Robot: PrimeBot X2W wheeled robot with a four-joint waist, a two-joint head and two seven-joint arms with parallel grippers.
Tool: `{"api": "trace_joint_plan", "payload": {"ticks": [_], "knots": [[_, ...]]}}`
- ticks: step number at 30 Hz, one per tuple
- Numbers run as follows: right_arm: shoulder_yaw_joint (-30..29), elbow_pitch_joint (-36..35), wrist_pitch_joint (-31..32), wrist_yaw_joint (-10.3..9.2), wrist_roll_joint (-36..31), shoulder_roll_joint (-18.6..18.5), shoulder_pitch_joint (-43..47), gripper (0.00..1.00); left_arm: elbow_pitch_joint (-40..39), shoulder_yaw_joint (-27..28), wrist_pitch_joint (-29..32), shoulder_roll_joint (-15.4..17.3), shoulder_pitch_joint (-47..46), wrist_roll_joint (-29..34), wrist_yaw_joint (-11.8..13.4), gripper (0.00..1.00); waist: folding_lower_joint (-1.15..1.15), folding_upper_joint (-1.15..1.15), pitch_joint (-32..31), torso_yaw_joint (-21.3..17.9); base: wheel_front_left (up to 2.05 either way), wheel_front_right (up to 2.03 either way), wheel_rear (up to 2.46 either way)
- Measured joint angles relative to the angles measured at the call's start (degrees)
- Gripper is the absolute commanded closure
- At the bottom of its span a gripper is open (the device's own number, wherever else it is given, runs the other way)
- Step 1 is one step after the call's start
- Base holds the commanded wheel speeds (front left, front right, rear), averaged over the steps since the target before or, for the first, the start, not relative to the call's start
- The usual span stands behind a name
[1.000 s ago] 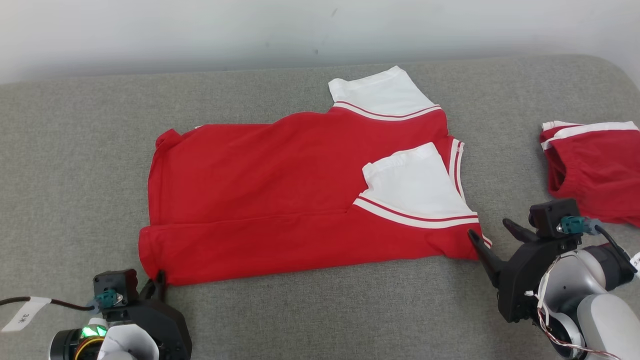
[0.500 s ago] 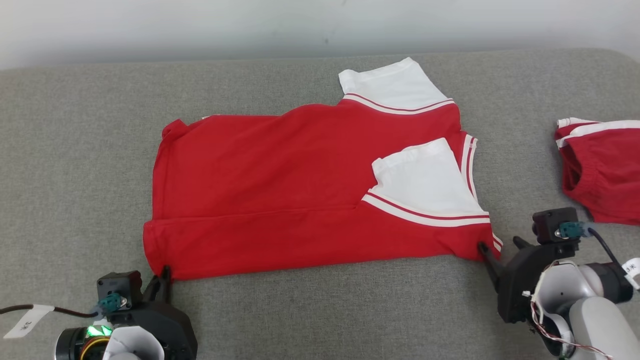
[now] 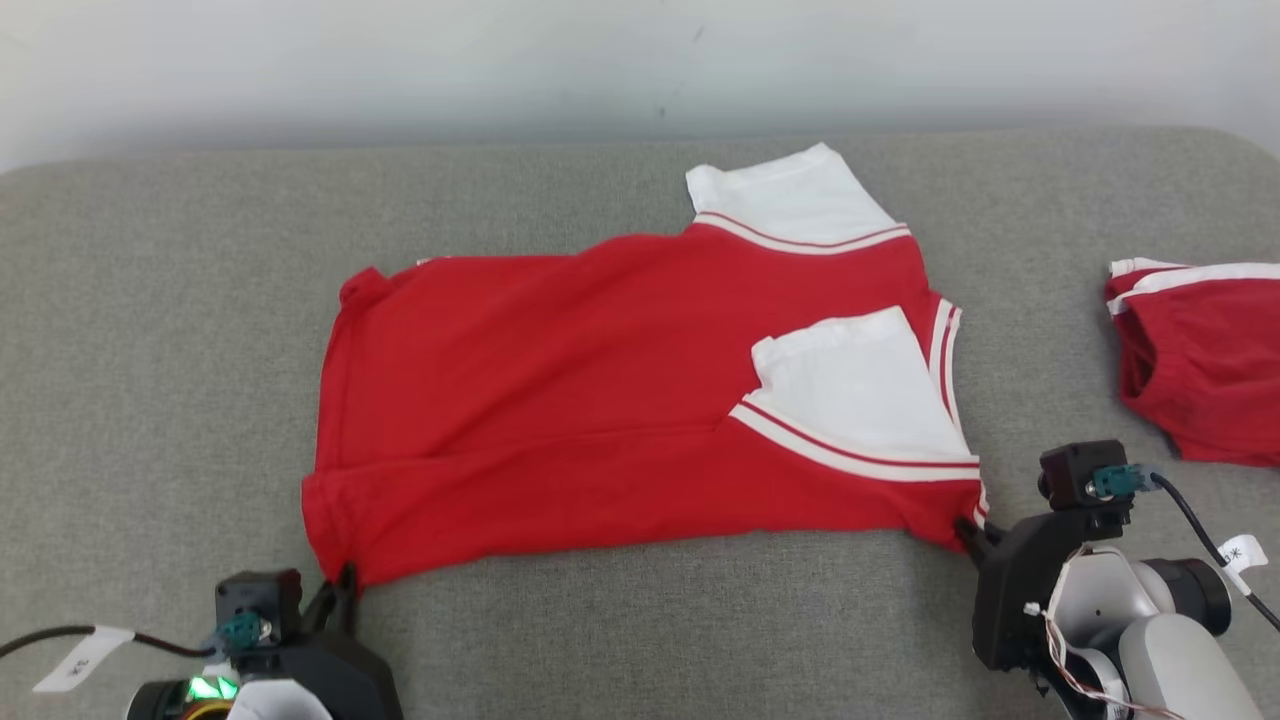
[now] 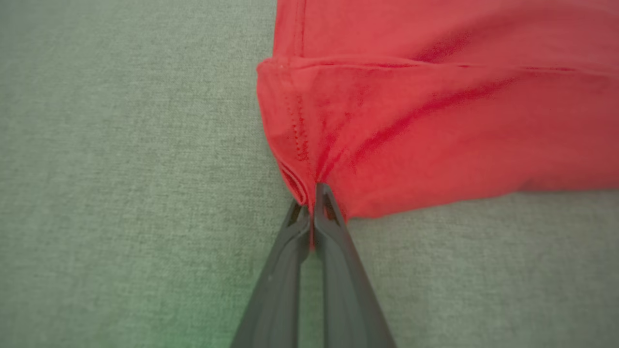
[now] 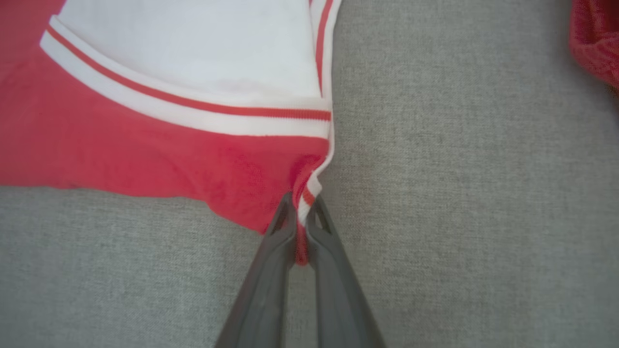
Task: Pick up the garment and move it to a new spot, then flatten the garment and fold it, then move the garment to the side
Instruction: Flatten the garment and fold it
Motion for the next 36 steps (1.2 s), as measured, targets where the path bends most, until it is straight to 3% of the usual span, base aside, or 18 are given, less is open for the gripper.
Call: {"api": "trace_joint_plan", "payload": {"ticks": [9, 17, 23, 30, 31, 32, 33, 36], "knots": [[-0.6, -12.1, 7.9, 0.00, 3.4, -2.1, 9.5, 1.00, -4.0, -0.8, 2.8, 3.5, 5.6, -0.5, 0.2, 1.00, 0.00, 0.00, -3.8, -0.5, 0.00, 0.00, 0.00], [-3.1, -22.4, 14.4, 0.00, 4.2, -0.4, 19.1, 1.00, -11.0, -0.2, 5.2, 6.2, 12.9, -1.9, 3.3, 1.00, -0.01, 0.00, -5.6, -1.9, 0.00, 0.00, 0.00], [-2.6, -25.7, 16.0, 0.00, 4.7, 2.0, 23.5, 1.00, -15.4, -0.3, 6.6, 7.5, 17.6, -2.8, 5.7, 1.00, -0.01, 0.00, -5.9, -2.8, 0.00, 0.00, 0.00], [-2.7, -24.7, 15.1, 0.00, 3.0, 2.4, 24.1, 1.00, -17.5, 0.2, 7.4, 8.9, 19.7, -2.7, 8.5, 1.00, -0.01, 0.00, -6.1, -3.3, 0.00, 0.00, 0.00], [-2.8, -24.6, 14.7, 0.00, 2.8, 2.5, 24.0, 0.96, -17.6, 0.3, 7.4, 9.0, 19.7, -2.7, 8.6, 1.00, -0.01, 0.00, -6.2, -3.3, 0.00, 0.00, 0.00], [-2.8, -24.5, 14.5, 0.00, 2.7, 2.6, 24.0, 0.63, -17.8, 0.4, 7.6, 9.0, 19.7, -3.0, 8.5, 1.00, -0.01, 0.00, -6.2, -3.3, 0.00, 0.00, 0.00], [-2.9, -23.9, 14.3, 0.00, 3.0, 3.3, 23.9, 0.00, -17.9, 0.5, 7.2, 8.8, 19.7, -3.0, 8.5, 0.00, 0.00, 0.00, -6.4, -3.2, 0.00, 0.00, 0.00], [-3.1, -23.5, 14.1, 0.00, 3.0, 3.7, 23.7, 0.00, -17.8, 0.7, 7.0, 8.5, 19.7, -3.5, 8.5, 0.00, -0.01, 0.00, -6.6, -3.1, 0.00, 0.00, 0.00]]}}
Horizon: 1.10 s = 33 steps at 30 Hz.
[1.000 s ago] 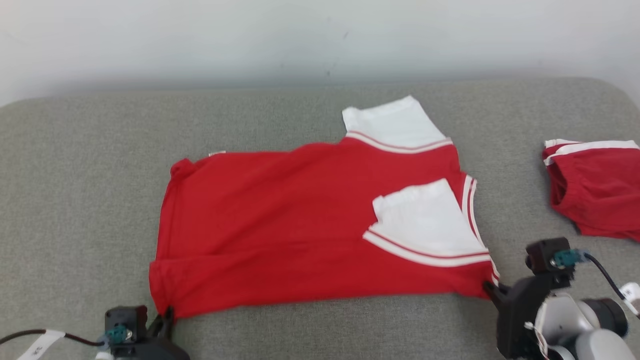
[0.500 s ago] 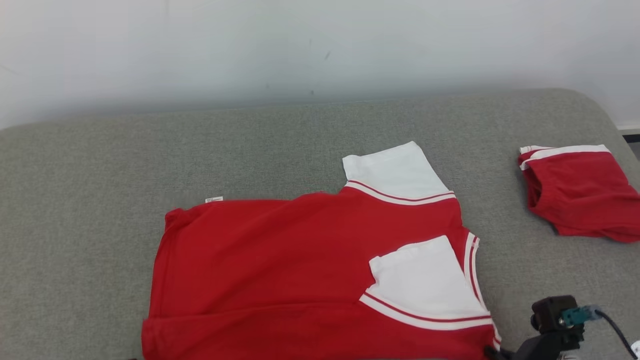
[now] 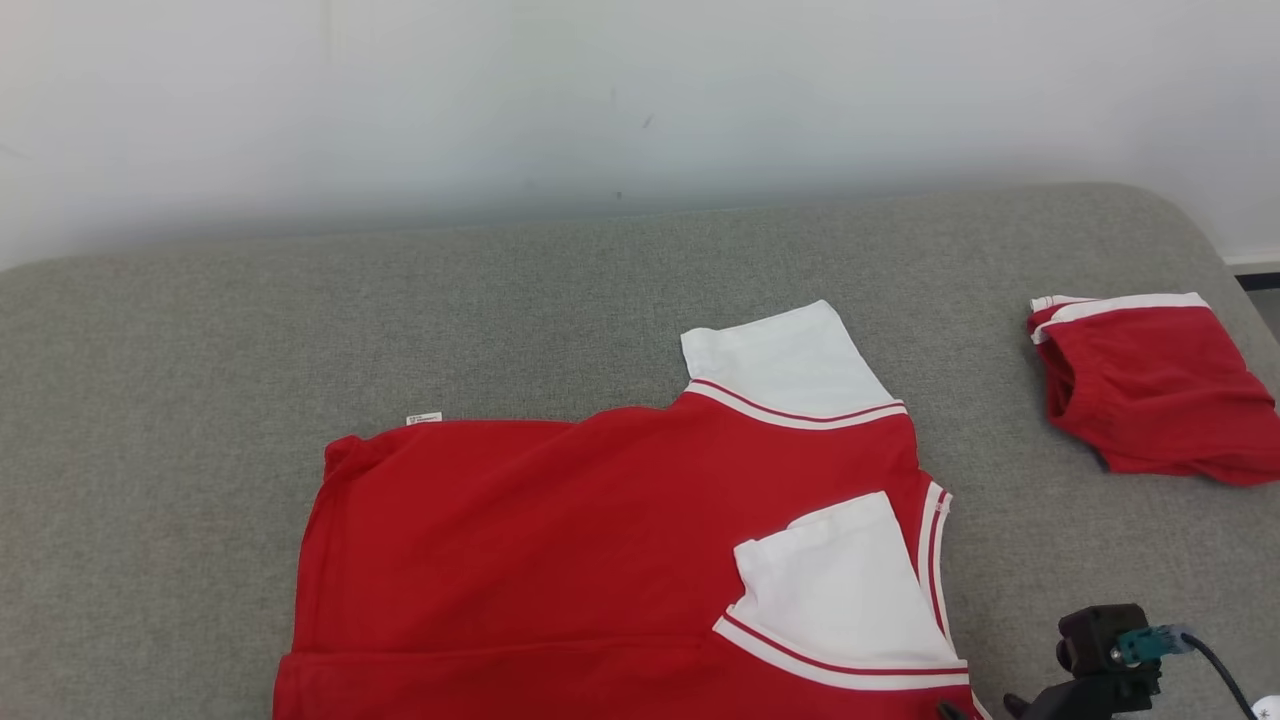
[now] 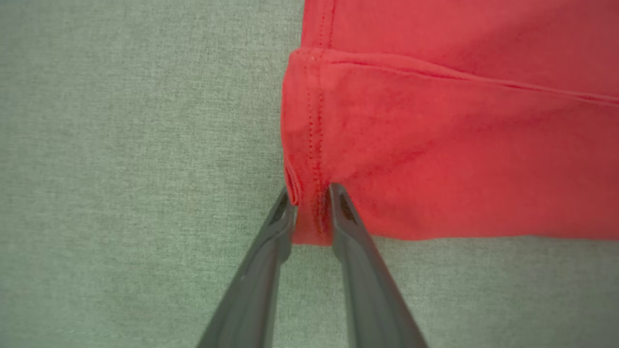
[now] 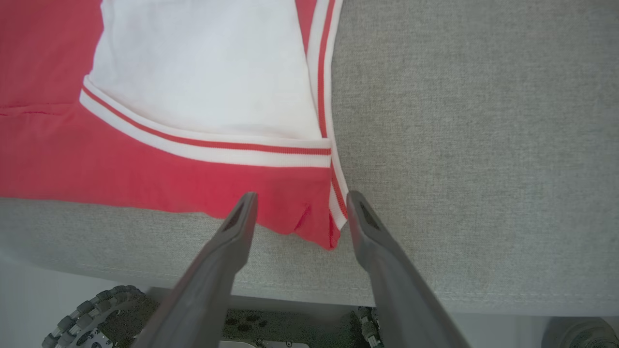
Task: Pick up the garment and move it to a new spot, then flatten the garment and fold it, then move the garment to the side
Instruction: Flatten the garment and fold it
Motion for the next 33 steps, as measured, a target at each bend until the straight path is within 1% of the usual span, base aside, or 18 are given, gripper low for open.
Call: {"api": "trace_joint_plan", "payload": {"ticks": [1, 3, 5, 8, 11, 13, 15, 18, 21, 22, 25, 27, 30, 33], "knots": [[-0.3, -0.1, -0.3, 0.00, 0.0, 0.1, -0.2, 0.00, 0.0, 0.1, 0.1, -0.1, 0.0, -0.3, -0.2, 0.00, 0.00, 0.00, -0.1, 0.0, 0.00, 0.00, 0.00], [-0.7, -0.9, -0.8, 0.00, -0.3, -0.1, -1.0, 0.00, -0.3, 0.7, 0.0, 0.0, 0.1, -0.5, 0.2, 0.00, 0.00, 0.00, -0.2, 0.1, 0.00, 0.00, 0.00], [-1.2, -2.1, -1.2, 0.00, -0.3, -0.3, -2.1, 0.00, -1.0, 1.6, -0.2, 1.0, 0.0, -0.4, 1.0, 0.00, 0.00, 0.00, -0.3, 0.2, 0.00, 0.00, 0.00], [-1.7, -4.4, -1.5, 0.00, -0.9, -1.9, -4.5, 0.00, -3.2, 3.1, -0.1, 2.4, -1.4, -0.4, 1.0, 0.00, 0.00, 0.00, 0.0, 0.3, 0.00, 0.00, 0.00], [-1.1, -5.7, -1.3, 0.00, -1.2, -3.8, -8.2, 0.00, -4.6, 3.4, 1.6, 4.4, -6.8, 0.2, -0.4, 0.00, 0.00, 0.00, 0.7, 0.5, 0.00, 0.00, 0.00], [-0.2, -5.8, -0.9, 0.00, -1.3, -5.8, -11.0, 0.00, -4.4, 3.2, 3.9, 4.9, -11.6, 0.7, -1.5, 0.00, 0.01, 0.00, 1.4, 0.7, 0.00, 0.00, 0.00], [1.2, -5.3, -0.6, 0.00, -0.7, -7.4, -14.4, 0.00, -3.3, 2.5, 7.3, 4.3, -17.2, 0.5, -2.5, 0.00, 0.01, 0.00, 2.3, 0.9, 0.00, 0.00, 0.00], [4.7, -3.9, 0.1, 0.00, -0.5, -9.7, -19.8, 0.00, -0.4, 1.4, 11.5, 1.9, -25.9, 0.5, -3.4, 0.00, 0.01, 0.00, 4.0, 1.0, 0.00, 0.00, 0.00], [8.7, -2.2, 0.1, 0.00, 0.3, -10.7, -24.5, 0.00, 4.6, 0.6, 14.9, -0.5, -33.2, 0.3, -3.9, 0.00, 0.01, 0.00, 6.0, 0.9, 0.00, 0.00, 0.00], [8.7, -2.2, 0.1, 0.00, 0.3, -10.7, -24.5, 0.00, 4.6, 0.6, 14.9, -0.5, -33.2, 0.3, -3.9, 0.00, 0.01, 0.00, 6.0, 0.9, 0.00, 0.00, 0.00], [11.8, -0.8, -0.3, 0.00, 0.9, -10.8, -28.5, 0.00, 9.9, -0.2, 17.9, -2.3, -38.3, 0.4, -3.3, 0.00, 0.02, 0.01, 8.2, 0.5, 0.00, 0.00, 0.00], [12.9, 0.5, -0.8, 0.00, 0.9, -11.1, -30.3, 0.00, 13.2, -0.7, 19.8, -2.9, -41.1, 1.1, -1.4, 0.00, 0.02, 0.01, 9.5, 0.2, 0.00, 0.00, 0.00], [14.3, 2.0, -1.7, 0.00, 1.2, -11.3, -31.7, 0.00, 17.3, -1.1, 22.8, -3.6, -44.0, 1.9, 0.3, 0.00, 0.02, 0.01, 11.1, -0.3, 0.00, 0.00, 0.00], [15.0, 2.8, -2.2, 0.00, 1.3, -11.5, -32.6, 0.00, 19.7, -2.3, 26.0, -3.8, -46.3, 2.4, 0.8, 0.00, 0.02, 0.01, 12.2, -0.9, 0.00, 0.00, 0.00]]}}
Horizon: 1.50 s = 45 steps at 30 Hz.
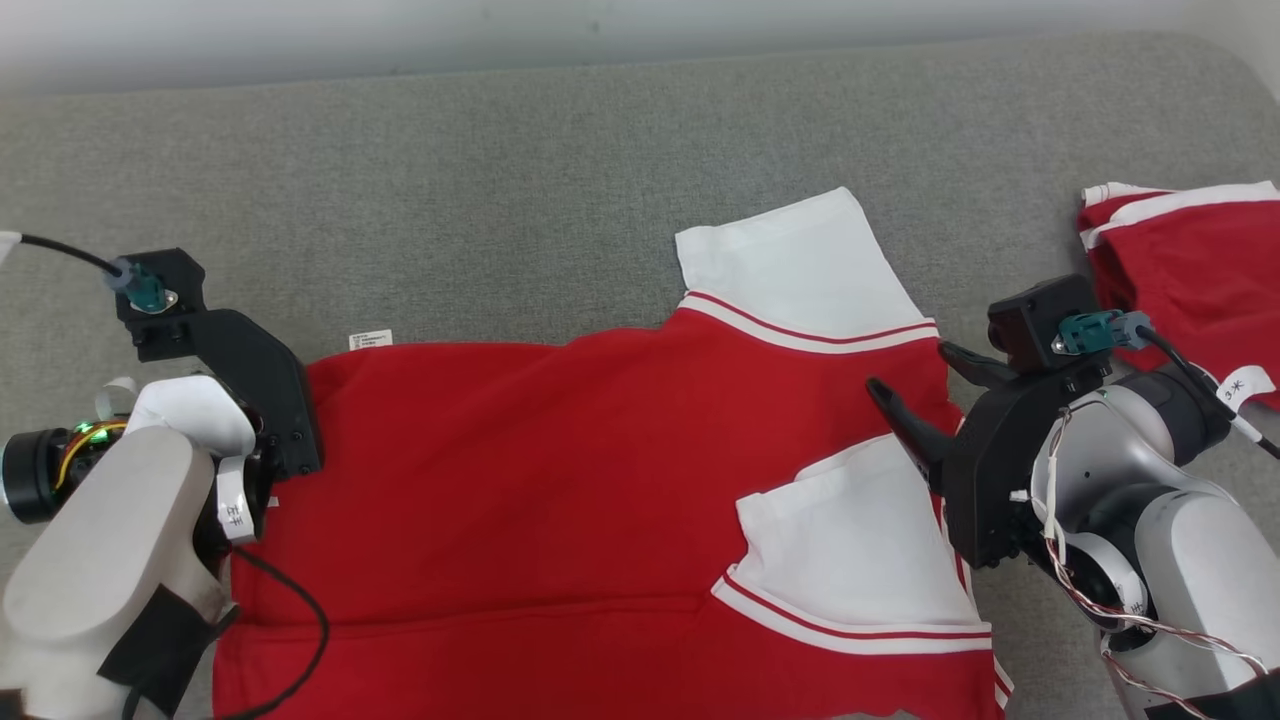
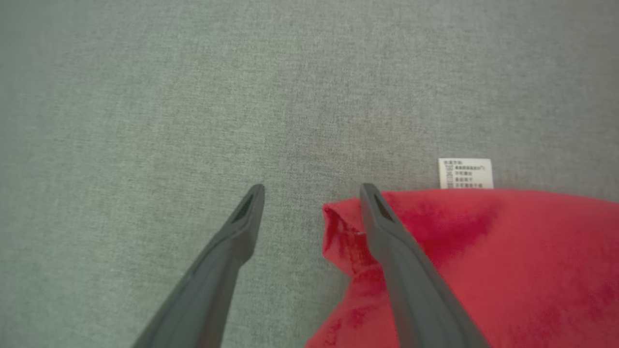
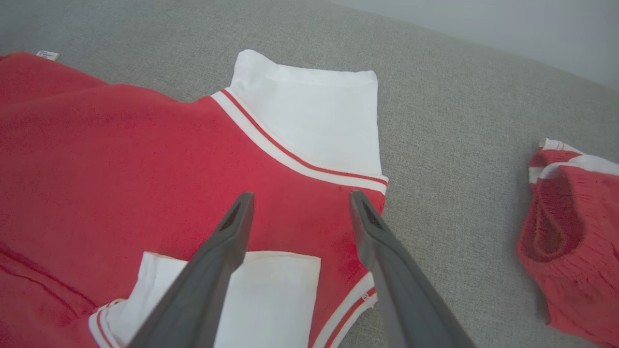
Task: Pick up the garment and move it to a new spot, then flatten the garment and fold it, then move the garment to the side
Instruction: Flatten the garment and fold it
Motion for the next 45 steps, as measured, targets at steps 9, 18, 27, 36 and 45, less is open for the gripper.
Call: {"api": "trace_joint_plan", "payload": {"ticks": [9, 18, 27, 36, 45], "knots": [[-0.3, 1.3, -0.8, 0.00, 0.3, -0.7, 0.0, 0.00, 0.5, -1.1, 4.4, 0.3, -1.2, -0.4, -0.6, 0.00, -0.02, 0.00, 0.7, 0.0, 0.00, 0.00, 0.00], [-1.0, 1.6, -1.0, 0.00, 0.2, -0.5, 0.0, 0.00, -3.3, -0.7, 5.5, 1.2, -0.5, -2.0, -0.3, 0.00, -0.02, 0.00, 0.0, 0.8, 0.00, 0.00, 0.00], [-0.4, 1.6, -1.0, 0.00, 0.2, 0.1, 0.0, 0.00, -3.4, -1.6, 5.8, 1.0, 1.2, -2.2, -0.2, 0.06, -0.02, -0.01, 0.4, 0.1, 0.00, 0.00, 0.00], [-0.6, 1.7, -1.1, 0.00, 0.2, -0.1, 0.1, 0.00, -2.5, -2.0, 5.5, 1.6, 0.4, -1.8, -0.7, 1.00, -0.03, -0.01, 0.9, -0.5, 0.00, 0.00, 0.00], [-1.2, 2.9, -1.1, 0.00, -0.1, 0.1, -3.2, 0.00, -2.3, 0.0, 0.9, 1.7, 0.2, -2.7, -2.4, 1.00, -0.02, -0.01, 1.7, -0.5, 0.00, 0.00, 0.00]]}}
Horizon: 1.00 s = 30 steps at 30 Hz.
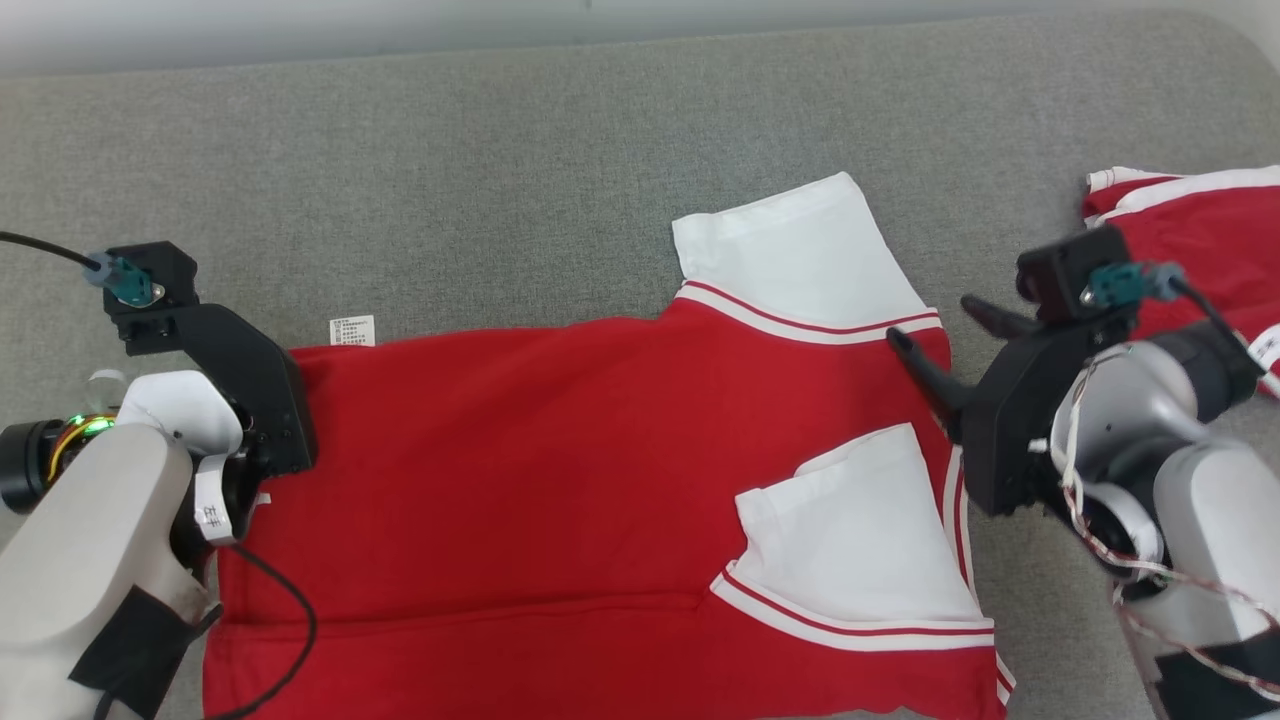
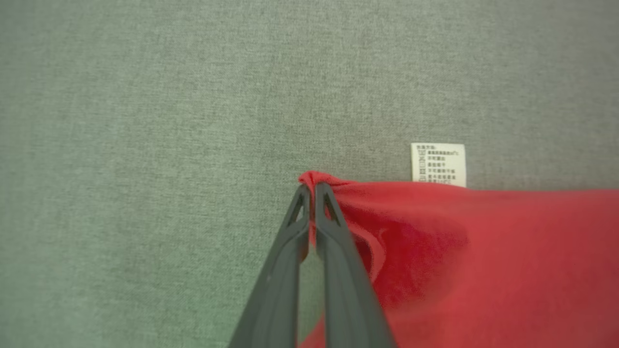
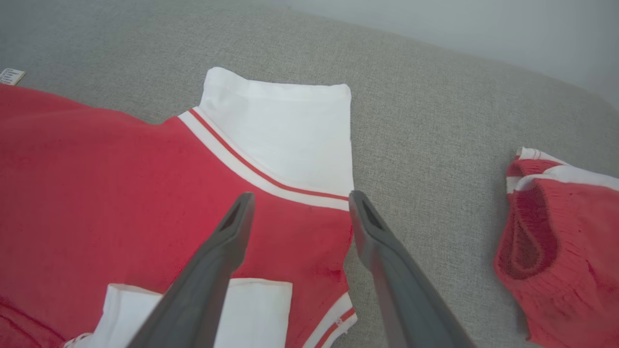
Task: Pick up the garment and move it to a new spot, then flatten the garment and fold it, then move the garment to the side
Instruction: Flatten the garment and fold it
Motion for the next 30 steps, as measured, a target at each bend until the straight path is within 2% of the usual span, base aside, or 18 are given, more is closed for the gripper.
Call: {"api": "trace_joint_plan", "payload": {"ticks": [4, 5, 7, 10, 19, 30], "knots": [[-1.6, 2.8, -0.7, 0.00, -1.3, -0.1, -4.3, 0.00, -0.1, 1.4, -2.4, -0.2, -0.5, -1.6, -3.0, 1.00, 0.00, 0.00, 0.7, 0.0, 0.00, 0.00, 0.00], [-1.9, 5.1, -1.1, 0.00, -1.6, 0.0, -7.4, 0.00, -0.4, 2.0, -3.8, 0.0, -1.3, -2.4, -4.9, 1.00, 0.00, 0.00, 1.2, 0.0, 0.00, 0.00, 0.00], [-1.5, 7.8, -1.7, 0.00, -1.8, 0.1, -10.1, 0.00, -0.3, 2.0, -4.2, 0.5, -1.8, -2.9, -7.2, 1.00, 0.00, 0.00, 1.7, 0.0, 0.00, 0.00, 0.00], [-1.0, 16.3, -2.7, 0.00, -1.3, 1.2, -16.2, 0.00, -0.2, 2.5, -5.1, 1.8, -2.5, -3.4, -9.4, 1.00, 0.00, 0.00, 3.3, 0.0, 0.00, 0.00, 0.00], [-3.9, 31.9, -7.0, 0.00, -4.8, 3.7, -25.3, 0.00, -1.8, 2.2, -4.0, 2.2, -3.4, -3.7, -9.5, 1.00, 0.01, 0.00, 5.7, 0.9, 0.00, 0.00, 0.00], [-5.7, 45.4, -11.6, 0.00, -9.2, 5.2, -33.0, 0.00, -5.1, 1.8, -3.4, 0.9, -4.5, -4.2, -8.8, 1.00, 0.01, 0.00, 7.7, 3.6, 0.00, 0.00, 0.00]]}}
